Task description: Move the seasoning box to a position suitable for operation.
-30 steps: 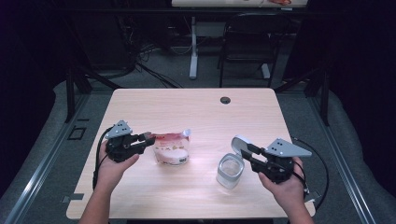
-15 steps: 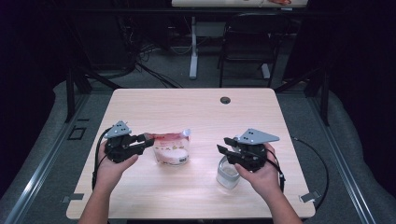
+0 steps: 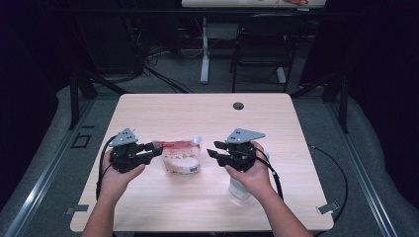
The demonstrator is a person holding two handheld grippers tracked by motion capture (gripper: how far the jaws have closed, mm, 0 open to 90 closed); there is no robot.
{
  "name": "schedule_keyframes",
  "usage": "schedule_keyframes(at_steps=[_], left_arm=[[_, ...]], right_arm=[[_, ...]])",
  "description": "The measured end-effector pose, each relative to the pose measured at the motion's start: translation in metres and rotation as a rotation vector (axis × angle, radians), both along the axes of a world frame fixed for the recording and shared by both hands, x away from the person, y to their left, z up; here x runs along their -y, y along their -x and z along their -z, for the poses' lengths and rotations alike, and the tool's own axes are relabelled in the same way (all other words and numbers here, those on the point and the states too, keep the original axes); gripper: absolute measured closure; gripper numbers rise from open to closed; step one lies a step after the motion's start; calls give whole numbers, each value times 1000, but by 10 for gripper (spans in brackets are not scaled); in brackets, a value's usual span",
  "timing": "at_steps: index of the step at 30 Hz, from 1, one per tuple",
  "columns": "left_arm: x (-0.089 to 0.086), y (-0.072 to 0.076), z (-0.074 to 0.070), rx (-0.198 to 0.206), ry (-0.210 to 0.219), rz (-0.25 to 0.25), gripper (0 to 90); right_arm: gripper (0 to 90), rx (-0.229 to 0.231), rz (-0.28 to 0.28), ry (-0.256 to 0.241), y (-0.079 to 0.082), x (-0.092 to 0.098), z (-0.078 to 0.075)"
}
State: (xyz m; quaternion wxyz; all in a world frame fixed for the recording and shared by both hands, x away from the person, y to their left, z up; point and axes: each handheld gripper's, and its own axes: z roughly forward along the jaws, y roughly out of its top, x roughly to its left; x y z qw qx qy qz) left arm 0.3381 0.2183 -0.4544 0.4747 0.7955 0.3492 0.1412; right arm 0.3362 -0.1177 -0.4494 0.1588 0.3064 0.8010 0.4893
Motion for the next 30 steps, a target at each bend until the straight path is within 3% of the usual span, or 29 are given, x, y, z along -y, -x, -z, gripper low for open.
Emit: schedule_keyframes(at_steps=[9, 17, 30], left_arm=[[-1, 0, -1, 7, 2, -6, 678], [-1, 1, -2, 9, 2, -8, 696], [-1, 2, -2, 16, -5, -11, 775]], right_arm=[[578, 11, -23, -2, -9, -20, 3], [580, 18, -25, -18, -11, -28, 4], [700, 32, -32, 3, -10, -34, 1]])
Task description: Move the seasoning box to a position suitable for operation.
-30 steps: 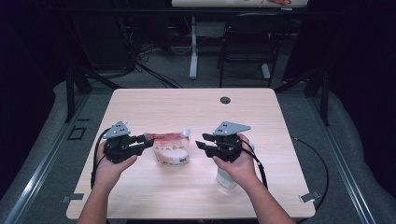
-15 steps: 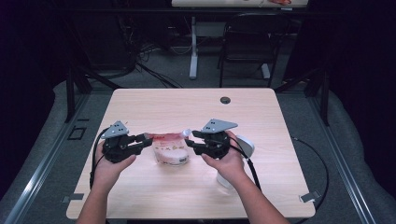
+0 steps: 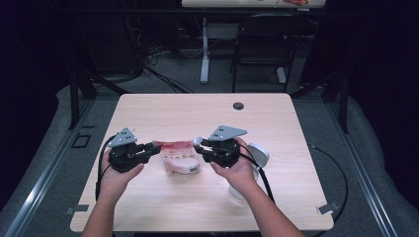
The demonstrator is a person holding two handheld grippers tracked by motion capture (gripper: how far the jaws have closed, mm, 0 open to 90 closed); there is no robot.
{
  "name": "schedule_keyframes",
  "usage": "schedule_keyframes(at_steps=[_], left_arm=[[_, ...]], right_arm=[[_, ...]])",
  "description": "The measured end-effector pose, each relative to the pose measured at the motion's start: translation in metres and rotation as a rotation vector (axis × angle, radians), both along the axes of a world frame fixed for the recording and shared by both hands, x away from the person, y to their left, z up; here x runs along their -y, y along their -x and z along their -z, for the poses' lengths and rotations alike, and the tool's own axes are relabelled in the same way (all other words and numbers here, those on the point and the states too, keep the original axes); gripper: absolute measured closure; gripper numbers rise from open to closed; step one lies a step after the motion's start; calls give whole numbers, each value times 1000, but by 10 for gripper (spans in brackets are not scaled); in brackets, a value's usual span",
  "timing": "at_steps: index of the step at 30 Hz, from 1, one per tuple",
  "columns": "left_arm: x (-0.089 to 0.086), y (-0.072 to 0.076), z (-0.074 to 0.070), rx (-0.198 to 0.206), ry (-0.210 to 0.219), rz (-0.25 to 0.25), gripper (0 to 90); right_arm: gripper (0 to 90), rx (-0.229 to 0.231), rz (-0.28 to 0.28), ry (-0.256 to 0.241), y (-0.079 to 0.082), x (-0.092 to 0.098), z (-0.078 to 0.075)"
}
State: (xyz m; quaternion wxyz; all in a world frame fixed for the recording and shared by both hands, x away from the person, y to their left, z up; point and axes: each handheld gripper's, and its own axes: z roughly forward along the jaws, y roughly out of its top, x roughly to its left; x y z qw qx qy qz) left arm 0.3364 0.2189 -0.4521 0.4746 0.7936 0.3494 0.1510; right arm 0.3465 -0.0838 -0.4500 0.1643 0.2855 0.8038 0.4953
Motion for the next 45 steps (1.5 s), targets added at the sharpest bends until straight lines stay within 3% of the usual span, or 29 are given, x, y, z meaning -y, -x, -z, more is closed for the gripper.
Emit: schedule_keyframes(at_steps=[17, 33, 45], left_arm=[[4, 4, -3, -10, 2, 29, 827], [23, 22, -8, -20, -16, 108, 846], [31, 34, -12, -2, -25, 130, 898]], right_arm=[[710, -22, 6, -27, 8, 7, -2], [710, -15, 29, -30, 40, 29, -3], [714, -13, 21, -31, 58, 36, -1]])
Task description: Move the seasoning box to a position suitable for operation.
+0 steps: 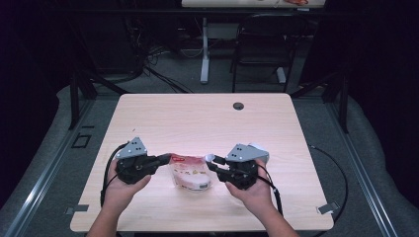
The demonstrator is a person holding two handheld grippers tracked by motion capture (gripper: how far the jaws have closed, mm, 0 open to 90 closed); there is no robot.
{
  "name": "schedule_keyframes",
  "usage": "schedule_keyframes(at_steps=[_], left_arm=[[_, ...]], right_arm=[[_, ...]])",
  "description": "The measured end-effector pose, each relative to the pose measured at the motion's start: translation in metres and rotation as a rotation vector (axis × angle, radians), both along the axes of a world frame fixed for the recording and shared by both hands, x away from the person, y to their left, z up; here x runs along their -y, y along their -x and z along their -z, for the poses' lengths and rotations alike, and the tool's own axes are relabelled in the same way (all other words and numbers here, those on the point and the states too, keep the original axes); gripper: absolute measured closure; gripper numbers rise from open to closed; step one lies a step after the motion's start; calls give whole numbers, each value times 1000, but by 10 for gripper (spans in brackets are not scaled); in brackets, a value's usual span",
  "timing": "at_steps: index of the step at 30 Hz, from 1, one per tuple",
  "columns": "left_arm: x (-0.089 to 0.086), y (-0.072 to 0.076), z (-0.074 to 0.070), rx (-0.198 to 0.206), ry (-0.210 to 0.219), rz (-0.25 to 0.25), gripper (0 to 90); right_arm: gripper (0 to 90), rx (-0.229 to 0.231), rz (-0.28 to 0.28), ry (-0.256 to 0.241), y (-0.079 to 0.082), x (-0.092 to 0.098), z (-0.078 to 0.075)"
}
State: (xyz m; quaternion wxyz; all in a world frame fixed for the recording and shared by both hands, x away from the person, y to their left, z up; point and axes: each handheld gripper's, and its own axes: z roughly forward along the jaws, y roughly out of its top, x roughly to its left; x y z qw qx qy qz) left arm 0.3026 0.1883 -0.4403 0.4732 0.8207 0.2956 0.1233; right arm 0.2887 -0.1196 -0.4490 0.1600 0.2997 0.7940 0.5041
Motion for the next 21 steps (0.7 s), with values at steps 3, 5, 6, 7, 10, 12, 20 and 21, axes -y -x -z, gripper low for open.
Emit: schedule_keyframes(at_steps=[3, 5, 6, 7, 10, 12, 20, 21], left_arm=[[1, 1, -1, 1, -7, 5, 898], [1, 1, -1, 2, -8, 8, 898], [1, 1, -1, 0, -4, 9, 897], [0, 1, 0, -2, -1, 12, 897], [-1, 0, 0, -6, 12, 14, 889], [-2, -1, 1, -8, 20, 15, 877], [-6, -1, 0, -11, 42, 21, 789], [-6, -1, -1, -10, 42, 20, 785]], right_arm=[[714, -10, 0, -13, 0, 2, 1], [714, -8, -2, -11, 1, 3, 2], [713, -9, -3, -15, 1, 3, 2], [713, -8, -4, -16, 0, 3, 2], [712, -11, -5, -27, -1, 4, 3], [711, -11, -7, -27, -2, 5, 3], [669, -12, -20, -34, -1, 6, 2], [669, -9, -22, -34, 0, 7, 2]])
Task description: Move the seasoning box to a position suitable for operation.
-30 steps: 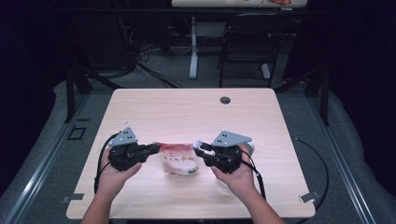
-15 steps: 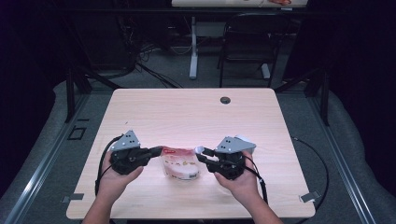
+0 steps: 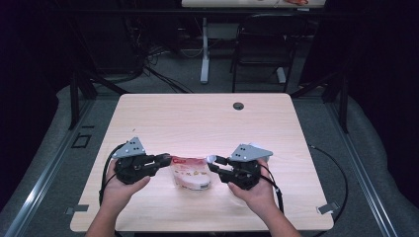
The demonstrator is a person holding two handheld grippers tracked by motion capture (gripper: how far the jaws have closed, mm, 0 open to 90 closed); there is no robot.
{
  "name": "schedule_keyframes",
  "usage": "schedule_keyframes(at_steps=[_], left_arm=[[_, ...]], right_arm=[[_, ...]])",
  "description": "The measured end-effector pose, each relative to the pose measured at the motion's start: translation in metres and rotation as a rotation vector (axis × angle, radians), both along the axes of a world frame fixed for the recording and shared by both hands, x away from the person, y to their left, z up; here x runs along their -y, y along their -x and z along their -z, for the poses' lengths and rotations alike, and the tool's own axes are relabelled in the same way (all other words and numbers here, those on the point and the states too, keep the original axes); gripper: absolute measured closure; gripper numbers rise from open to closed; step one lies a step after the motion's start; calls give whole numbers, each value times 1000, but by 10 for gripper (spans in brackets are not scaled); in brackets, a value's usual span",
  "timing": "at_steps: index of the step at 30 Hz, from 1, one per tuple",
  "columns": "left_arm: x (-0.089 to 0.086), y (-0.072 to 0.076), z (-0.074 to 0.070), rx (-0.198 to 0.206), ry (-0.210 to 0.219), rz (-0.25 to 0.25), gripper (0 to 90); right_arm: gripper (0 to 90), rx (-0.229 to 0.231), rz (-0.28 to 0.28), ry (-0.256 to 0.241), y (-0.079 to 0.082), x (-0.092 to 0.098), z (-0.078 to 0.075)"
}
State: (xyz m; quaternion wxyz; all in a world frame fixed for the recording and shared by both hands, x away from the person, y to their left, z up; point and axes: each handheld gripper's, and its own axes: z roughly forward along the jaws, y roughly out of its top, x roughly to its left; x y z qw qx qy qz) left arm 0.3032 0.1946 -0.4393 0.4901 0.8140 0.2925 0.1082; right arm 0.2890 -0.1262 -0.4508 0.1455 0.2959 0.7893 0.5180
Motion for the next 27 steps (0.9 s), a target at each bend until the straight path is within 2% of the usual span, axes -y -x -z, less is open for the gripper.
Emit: schedule_keyframes(at_steps=[13, 22, 27], left_arm=[[-5, -3, 2, -12, -16, -7, 725], [-8, -6, 4, -19, -12, -6, 697], [-11, -7, 6, -33, -21, -15, 689]], right_arm=[[635, 5, 12, -5, 4, 13, -5], [598, 46, 5, 17, 3, 17, -15], [556, 53, 2, 32, 5, 15, -17]])
